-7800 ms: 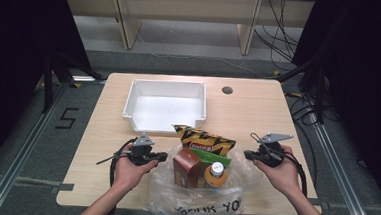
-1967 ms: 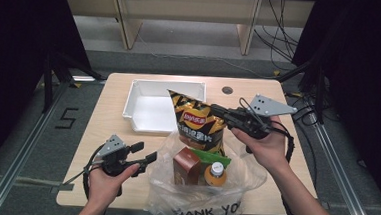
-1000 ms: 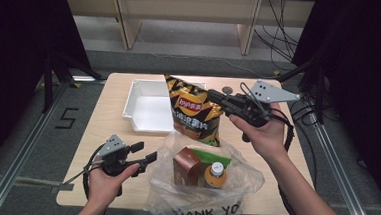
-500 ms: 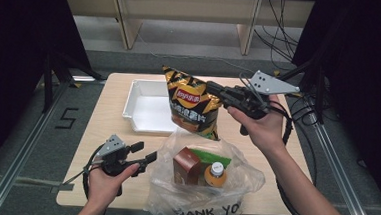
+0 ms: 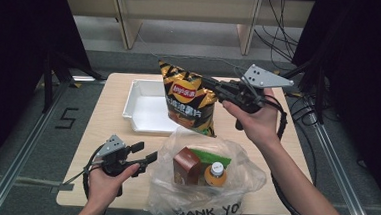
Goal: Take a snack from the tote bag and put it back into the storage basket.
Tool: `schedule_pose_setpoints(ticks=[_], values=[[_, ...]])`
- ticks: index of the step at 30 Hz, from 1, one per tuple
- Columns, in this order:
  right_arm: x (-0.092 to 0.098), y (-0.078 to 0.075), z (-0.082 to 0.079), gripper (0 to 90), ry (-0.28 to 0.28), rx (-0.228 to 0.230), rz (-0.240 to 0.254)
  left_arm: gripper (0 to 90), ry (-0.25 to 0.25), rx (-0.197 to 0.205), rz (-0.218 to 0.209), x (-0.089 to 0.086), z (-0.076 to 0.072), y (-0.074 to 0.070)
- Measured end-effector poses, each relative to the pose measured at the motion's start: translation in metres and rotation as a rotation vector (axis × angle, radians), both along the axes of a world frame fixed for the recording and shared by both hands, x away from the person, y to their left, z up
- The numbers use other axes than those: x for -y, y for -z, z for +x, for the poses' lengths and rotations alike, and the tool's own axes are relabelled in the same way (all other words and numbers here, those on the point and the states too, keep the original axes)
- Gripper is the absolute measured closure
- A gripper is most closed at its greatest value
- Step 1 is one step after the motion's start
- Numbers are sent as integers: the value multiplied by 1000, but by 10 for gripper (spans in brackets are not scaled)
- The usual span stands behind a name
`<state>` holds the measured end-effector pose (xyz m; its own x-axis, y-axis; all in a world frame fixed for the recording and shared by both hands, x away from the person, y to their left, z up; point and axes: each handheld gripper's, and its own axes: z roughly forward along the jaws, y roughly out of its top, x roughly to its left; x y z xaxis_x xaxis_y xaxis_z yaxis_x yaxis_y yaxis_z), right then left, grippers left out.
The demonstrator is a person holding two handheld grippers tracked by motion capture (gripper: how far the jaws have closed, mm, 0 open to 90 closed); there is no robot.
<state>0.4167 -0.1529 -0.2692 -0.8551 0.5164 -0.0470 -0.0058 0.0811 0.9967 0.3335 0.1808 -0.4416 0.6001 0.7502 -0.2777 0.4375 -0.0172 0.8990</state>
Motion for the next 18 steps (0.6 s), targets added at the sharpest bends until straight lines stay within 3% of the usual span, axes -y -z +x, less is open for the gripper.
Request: schedule_pose_setpoints(ticks=[4,8,11,13,14,18], values=[[-5,-2,5,900,4,23,-5,323,1,1,1,0,0,0],[-9,-5,7,900,0,-11,-8,324,1,5,1,-1,0,0],[-11,-7,12,900,5,29,-13,324,4,7,-3,-1,0,0],[-14,-8,12,900,1,-1,-9,323,-1,4,5,-1,0,-1],[-14,-8,14,900,2,19,-10,324,-1,4,4,-1,0,-1],[-18,-8,18,900,0,-4,-10,324,2,3,2,-1,0,0]])
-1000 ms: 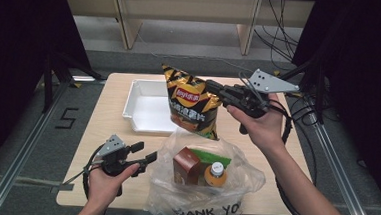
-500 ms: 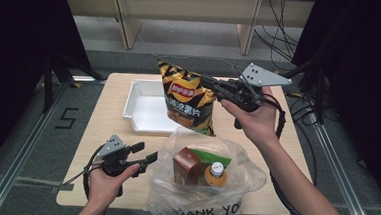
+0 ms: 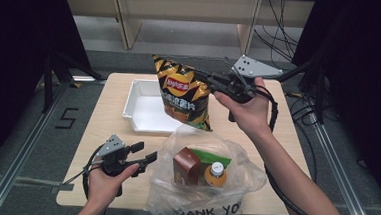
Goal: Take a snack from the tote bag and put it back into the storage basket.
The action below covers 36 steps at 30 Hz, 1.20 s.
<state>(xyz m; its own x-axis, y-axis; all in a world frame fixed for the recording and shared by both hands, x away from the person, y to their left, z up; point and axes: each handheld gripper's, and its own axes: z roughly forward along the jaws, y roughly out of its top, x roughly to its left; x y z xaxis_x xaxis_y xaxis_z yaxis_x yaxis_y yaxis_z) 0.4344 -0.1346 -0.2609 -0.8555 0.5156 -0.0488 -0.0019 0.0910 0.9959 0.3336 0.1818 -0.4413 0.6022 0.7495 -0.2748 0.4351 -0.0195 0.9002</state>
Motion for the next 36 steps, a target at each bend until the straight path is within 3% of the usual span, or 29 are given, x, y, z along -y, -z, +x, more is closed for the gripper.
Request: schedule_pose_setpoints(ticks=[5,8,11,18,20,21,23,36], values=[[-6,-4,5,900,0,3,0,323,-1,-3,-2,0,0,0],[-9,-8,10,900,0,28,-4,324,-1,-2,-3,0,0,0],[-12,-10,13,900,1,4,3,324,0,-1,-5,-1,0,0],[-18,-11,22,900,9,15,-2,324,-11,-9,-14,-1,0,0],[-20,-12,23,900,8,-6,3,324,-4,-2,-8,-1,0,0],[-20,-12,25,900,7,19,-3,324,-7,-3,-9,-1,0,0],[-22,-12,26,900,7,-1,1,324,-8,-2,-8,-2,0,0],[-30,-12,38,900,17,-8,-2,324,-9,0,-8,-4,0,0]])
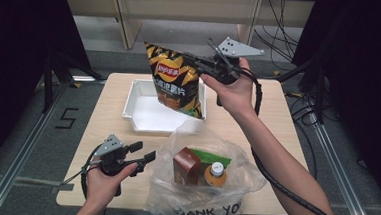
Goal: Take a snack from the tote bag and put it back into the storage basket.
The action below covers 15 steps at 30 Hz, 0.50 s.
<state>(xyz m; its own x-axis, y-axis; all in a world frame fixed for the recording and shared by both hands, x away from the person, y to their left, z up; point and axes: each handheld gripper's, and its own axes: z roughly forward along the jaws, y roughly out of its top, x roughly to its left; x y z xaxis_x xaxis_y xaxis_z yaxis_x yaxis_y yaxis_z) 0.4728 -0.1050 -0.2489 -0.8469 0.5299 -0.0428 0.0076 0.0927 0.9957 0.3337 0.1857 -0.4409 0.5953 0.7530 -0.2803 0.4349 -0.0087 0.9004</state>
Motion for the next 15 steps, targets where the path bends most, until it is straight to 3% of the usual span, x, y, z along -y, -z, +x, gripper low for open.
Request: schedule_pose_setpoints(ticks=[1,3,5,15], values=[[-1,0,2,900,3,14,-1,324,0,0,0,0,0,0],[-2,-1,2,900,5,-10,5,324,-1,-2,1,0,0,0],[-3,-1,5,900,3,7,3,324,-1,-2,1,0,0,1],[-9,1,15,900,15,-12,3,324,-4,-3,0,-1,0,1]])
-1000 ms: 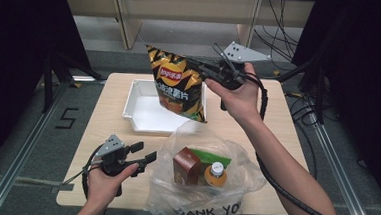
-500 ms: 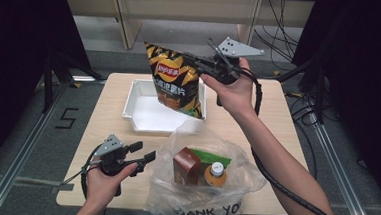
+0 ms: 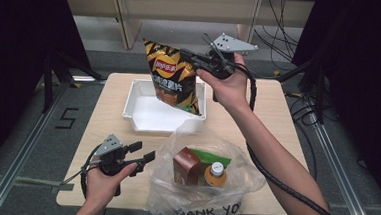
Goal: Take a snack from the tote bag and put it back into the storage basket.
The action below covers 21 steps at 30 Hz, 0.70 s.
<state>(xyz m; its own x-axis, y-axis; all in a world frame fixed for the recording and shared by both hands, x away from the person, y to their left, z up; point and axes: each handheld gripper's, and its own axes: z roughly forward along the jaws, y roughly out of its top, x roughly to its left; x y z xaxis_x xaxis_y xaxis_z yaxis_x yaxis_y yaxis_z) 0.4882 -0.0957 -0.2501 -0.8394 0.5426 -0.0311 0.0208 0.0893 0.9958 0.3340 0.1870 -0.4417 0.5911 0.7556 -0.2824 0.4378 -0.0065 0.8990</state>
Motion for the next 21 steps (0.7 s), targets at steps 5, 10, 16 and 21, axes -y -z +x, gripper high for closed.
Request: schedule_pose_setpoints(ticks=[5,10,16,21], values=[[-2,2,6,900,10,0,0,324,-1,1,1,-1,0,0],[-4,4,11,900,18,1,-9,324,0,1,3,-1,0,0],[-8,6,16,900,28,-15,-10,325,1,0,5,-1,0,1],[-12,7,22,900,28,-29,-6,325,3,0,4,-2,0,1]])
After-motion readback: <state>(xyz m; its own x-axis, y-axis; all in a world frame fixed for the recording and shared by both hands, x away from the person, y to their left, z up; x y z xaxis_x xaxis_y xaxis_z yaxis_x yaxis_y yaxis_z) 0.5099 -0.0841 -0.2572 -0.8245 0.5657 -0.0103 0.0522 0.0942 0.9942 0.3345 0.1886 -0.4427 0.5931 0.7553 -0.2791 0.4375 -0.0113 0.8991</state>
